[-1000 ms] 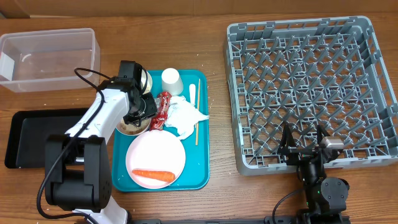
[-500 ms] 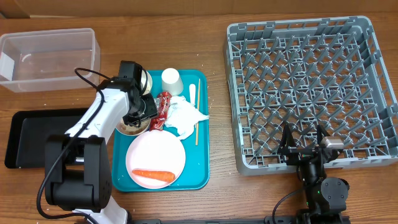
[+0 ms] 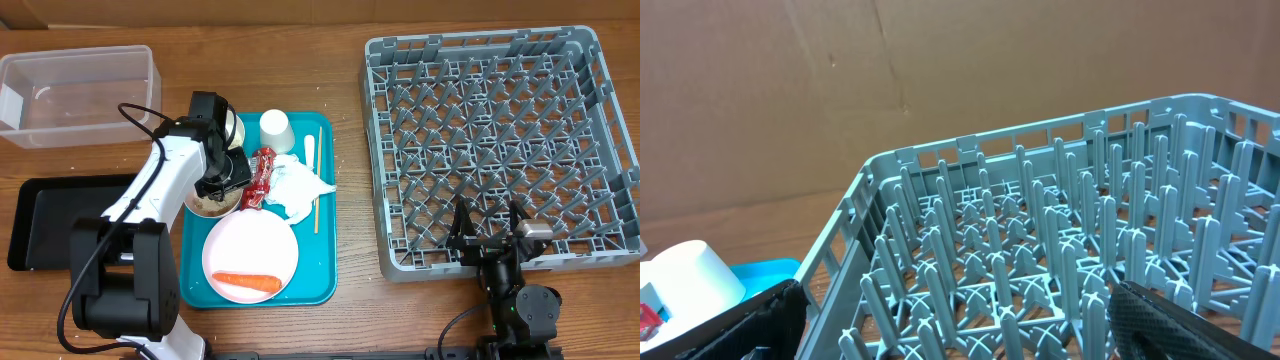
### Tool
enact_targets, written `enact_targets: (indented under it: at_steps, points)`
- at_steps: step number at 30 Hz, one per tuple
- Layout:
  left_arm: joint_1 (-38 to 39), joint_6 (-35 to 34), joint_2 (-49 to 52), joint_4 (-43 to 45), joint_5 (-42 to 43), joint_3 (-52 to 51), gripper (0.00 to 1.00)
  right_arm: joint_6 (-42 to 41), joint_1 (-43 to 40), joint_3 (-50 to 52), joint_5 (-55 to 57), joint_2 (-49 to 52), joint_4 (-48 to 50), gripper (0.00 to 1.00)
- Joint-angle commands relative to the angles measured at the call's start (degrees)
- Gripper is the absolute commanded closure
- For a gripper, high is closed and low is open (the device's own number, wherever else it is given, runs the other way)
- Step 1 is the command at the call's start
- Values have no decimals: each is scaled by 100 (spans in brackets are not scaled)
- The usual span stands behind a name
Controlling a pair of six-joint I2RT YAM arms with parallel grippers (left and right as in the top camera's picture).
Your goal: Sort waste into correct bins and load items into the dishwasher rack
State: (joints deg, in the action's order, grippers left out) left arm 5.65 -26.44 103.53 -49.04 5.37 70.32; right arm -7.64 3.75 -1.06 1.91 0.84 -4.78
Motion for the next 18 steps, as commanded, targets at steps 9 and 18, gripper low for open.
enact_targets:
  at_steps: [9,18]
  points:
    - [44,118,63,153,-2,-74,61,24,4,61,57,-68,15,0]
    - [37,275,59,-479,-24,697,53,22,4,61,57,-68,15,0]
